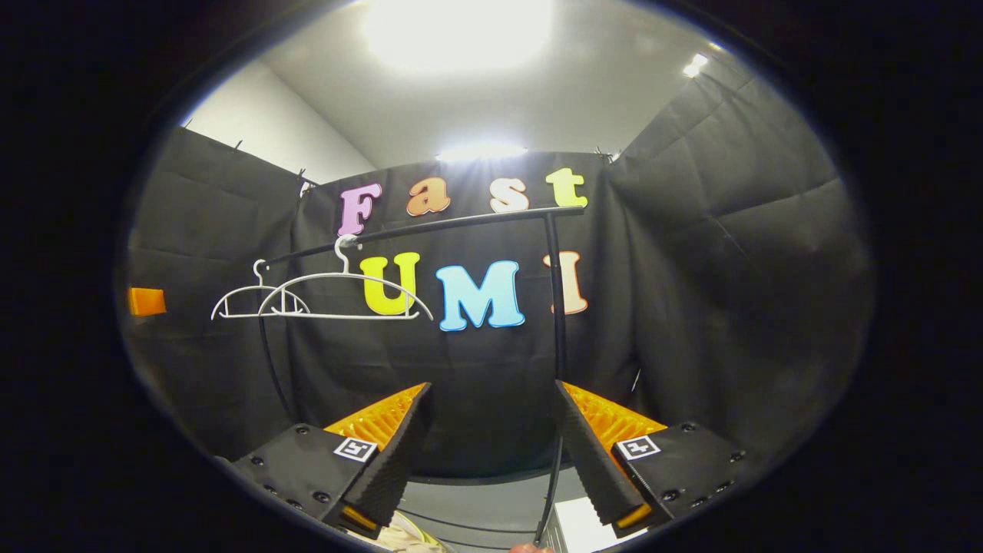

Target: Grasp the clothes on the hanger with both hands and then place them into the laundry hamper below.

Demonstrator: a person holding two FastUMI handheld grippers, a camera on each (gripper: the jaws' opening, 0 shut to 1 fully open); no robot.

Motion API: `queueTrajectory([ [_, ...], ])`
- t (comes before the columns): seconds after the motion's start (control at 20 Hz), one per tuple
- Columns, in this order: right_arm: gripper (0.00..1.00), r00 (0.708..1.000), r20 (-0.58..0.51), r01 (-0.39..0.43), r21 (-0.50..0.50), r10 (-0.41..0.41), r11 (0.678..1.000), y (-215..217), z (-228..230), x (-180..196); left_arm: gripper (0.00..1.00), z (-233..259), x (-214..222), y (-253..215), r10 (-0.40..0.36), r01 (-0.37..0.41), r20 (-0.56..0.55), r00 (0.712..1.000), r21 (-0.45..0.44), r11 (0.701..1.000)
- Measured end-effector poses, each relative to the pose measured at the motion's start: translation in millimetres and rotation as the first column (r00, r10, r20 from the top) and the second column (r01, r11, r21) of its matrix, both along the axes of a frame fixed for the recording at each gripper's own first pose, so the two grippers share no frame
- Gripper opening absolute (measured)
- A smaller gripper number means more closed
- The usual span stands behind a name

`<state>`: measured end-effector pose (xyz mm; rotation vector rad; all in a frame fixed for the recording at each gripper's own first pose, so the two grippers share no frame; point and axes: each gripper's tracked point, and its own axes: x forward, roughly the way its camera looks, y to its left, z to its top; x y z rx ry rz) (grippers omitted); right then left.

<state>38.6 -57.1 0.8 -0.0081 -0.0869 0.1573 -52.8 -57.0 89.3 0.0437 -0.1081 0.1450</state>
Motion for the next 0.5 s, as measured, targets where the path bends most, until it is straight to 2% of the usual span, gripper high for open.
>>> queueTrajectory([
  [0.1, 0.97, 1.000, -0.017, 0.011, 0.005, -0.011, 1.000, 5.4, -6.3, 0.2, 0.98, -9.2, -3.7, 3.9, 0.023, -0.022, -0.028, 0.999, 0.029, 0.999],
  [0.3, 0.98, 0.997, -0.070, 0.023, 0.009, -0.022, 1.000, 27.3, -11.6, 15.6, 0.98, -26.6, -1.8, 5.6, -0.010, 0.013, -0.077, 0.997, 0.050, 0.999],
  [0.5, 0.98, 0.998, -0.053, 0.036, 0.011, -0.035, 0.999, 49.2, -7.1, 12.6, 0.99, -32.7, 4.1, 21.4, -0.044, 0.049, -0.101, 0.994, 0.050, 0.998],
])
